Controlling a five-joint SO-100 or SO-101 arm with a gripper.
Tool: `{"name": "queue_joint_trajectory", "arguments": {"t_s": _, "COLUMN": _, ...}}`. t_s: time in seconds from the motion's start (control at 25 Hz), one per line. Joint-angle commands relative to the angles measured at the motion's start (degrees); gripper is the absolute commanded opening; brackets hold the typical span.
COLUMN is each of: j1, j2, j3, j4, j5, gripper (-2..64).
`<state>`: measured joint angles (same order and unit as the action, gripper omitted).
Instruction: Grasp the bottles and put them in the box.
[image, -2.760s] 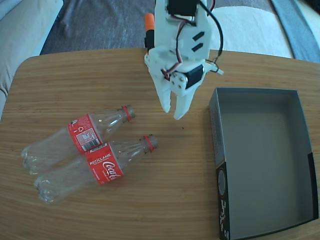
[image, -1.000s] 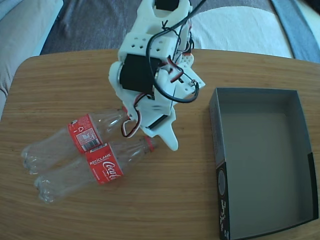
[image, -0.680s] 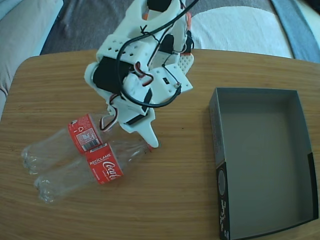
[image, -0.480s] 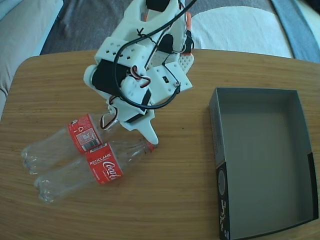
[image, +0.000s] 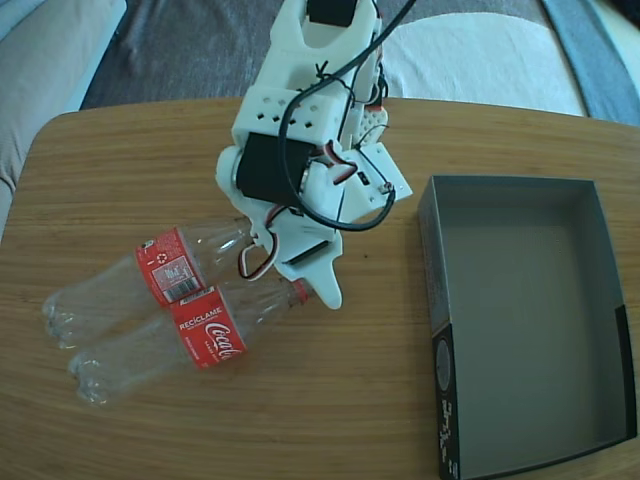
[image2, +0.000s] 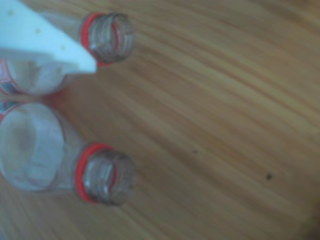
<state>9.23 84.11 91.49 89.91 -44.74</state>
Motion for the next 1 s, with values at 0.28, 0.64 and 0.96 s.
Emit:
{"name": "queue_joint_trajectory", "arguments": {"t_s": 0.28, "j1": -1.14, "j2": -3.08, "j3": -0.35, "j4": -3.69, "j5": 4.48, "gripper": 52.4}}
{"name": "queue_joint_trajectory", "arguments": {"t_s": 0.64, "j1": -0.88, "j2": -4.31, "j3": 2.99, "j4": -8.96, "j5": 6.06, "gripper": 52.4}}
{"name": "queue_joint_trajectory", "arguments": {"t_s": 0.96, "j1": 0.88, "j2": -4.39, "j3": 6.77, "j4": -13.01, "j5": 6.15, "gripper": 52.4}}
